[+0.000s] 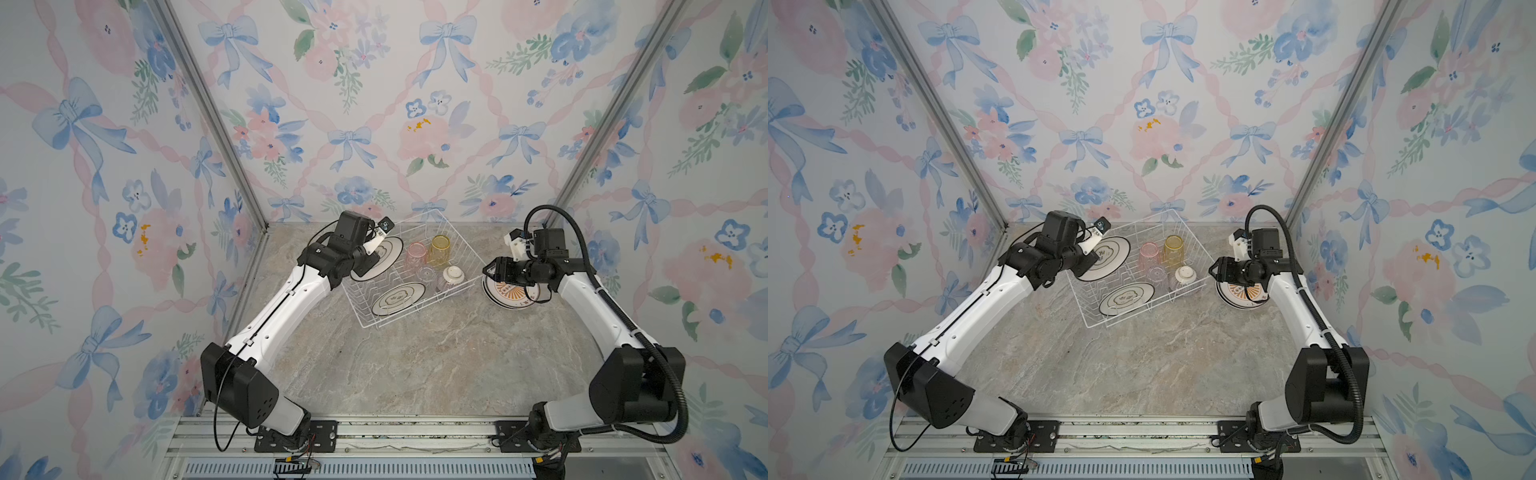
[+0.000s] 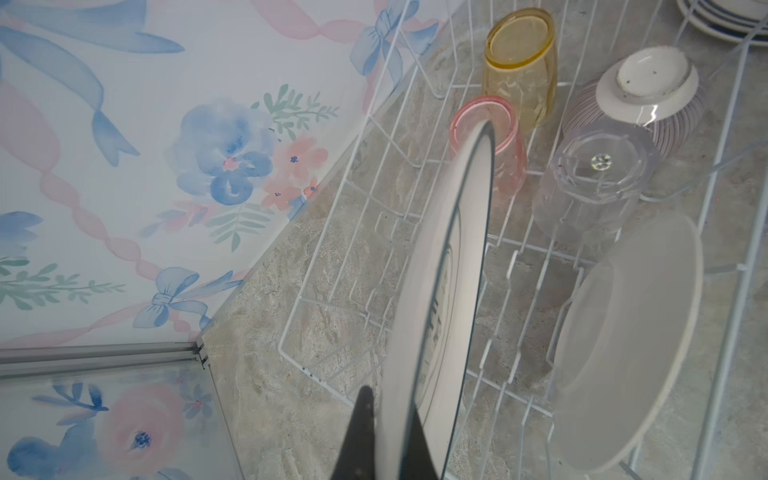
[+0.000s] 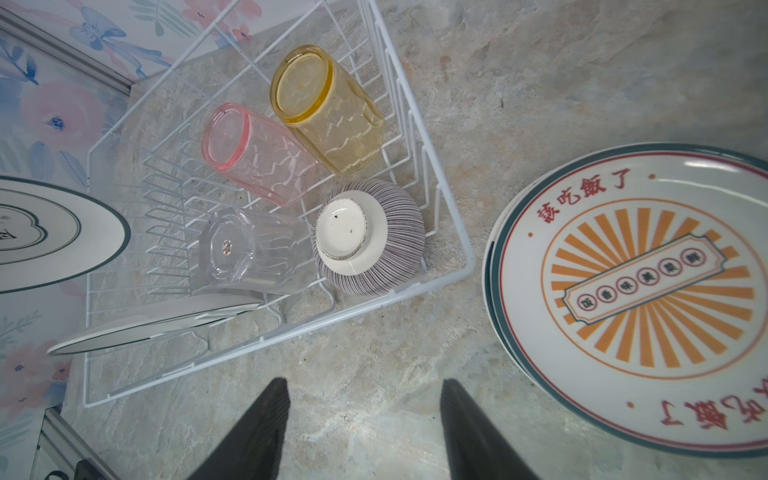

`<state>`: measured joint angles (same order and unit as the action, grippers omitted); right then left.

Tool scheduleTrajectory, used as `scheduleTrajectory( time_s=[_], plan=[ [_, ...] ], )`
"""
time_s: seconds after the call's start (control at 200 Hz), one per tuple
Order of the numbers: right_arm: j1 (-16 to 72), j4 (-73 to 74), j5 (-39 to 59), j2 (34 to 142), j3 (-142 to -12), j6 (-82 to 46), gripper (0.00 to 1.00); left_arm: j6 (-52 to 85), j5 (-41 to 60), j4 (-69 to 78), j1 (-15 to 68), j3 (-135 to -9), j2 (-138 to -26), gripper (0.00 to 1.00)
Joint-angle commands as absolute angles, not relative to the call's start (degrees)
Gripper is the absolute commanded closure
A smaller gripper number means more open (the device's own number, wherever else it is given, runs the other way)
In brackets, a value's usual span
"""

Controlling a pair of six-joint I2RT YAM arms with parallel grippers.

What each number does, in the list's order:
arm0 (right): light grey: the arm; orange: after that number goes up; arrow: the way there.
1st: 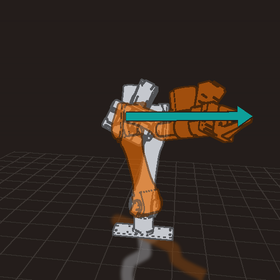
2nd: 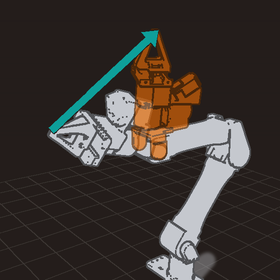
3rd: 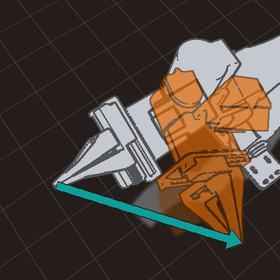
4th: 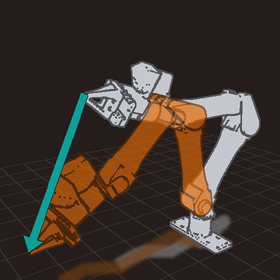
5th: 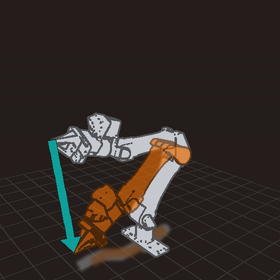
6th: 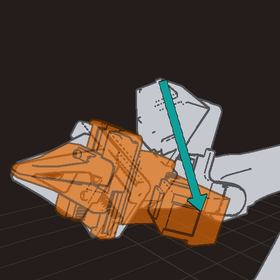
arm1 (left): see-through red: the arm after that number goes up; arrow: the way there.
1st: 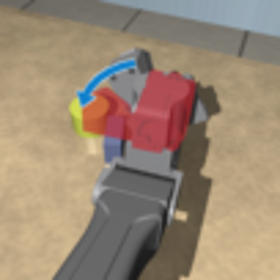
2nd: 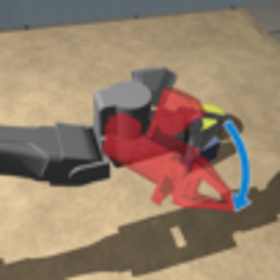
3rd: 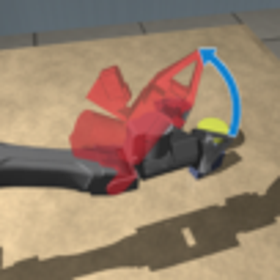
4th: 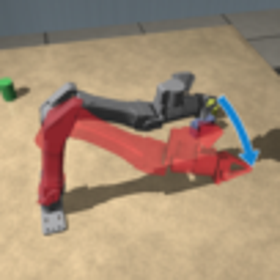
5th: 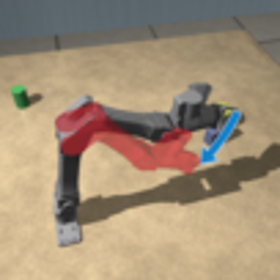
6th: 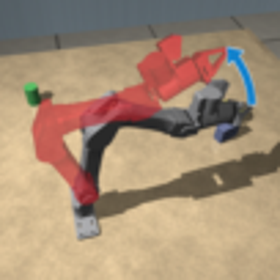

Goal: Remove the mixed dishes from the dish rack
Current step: 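Grasp and lift the white black-printed plate with the left gripper, then raise the plate with the left gripper while the right gripper moves to its rim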

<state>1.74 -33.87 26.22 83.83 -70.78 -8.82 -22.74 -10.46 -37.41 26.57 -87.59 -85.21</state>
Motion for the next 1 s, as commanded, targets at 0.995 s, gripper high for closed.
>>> scheduleTrajectory(
  time_s=[0.995],
  plan=[
    [10.4, 6.0, 57.1, 74.5, -58.5, -28.6, 0.34, 27.5, 46.1, 3.2, 18.5, -78.1, -88.8, 1.00]
  ],
)
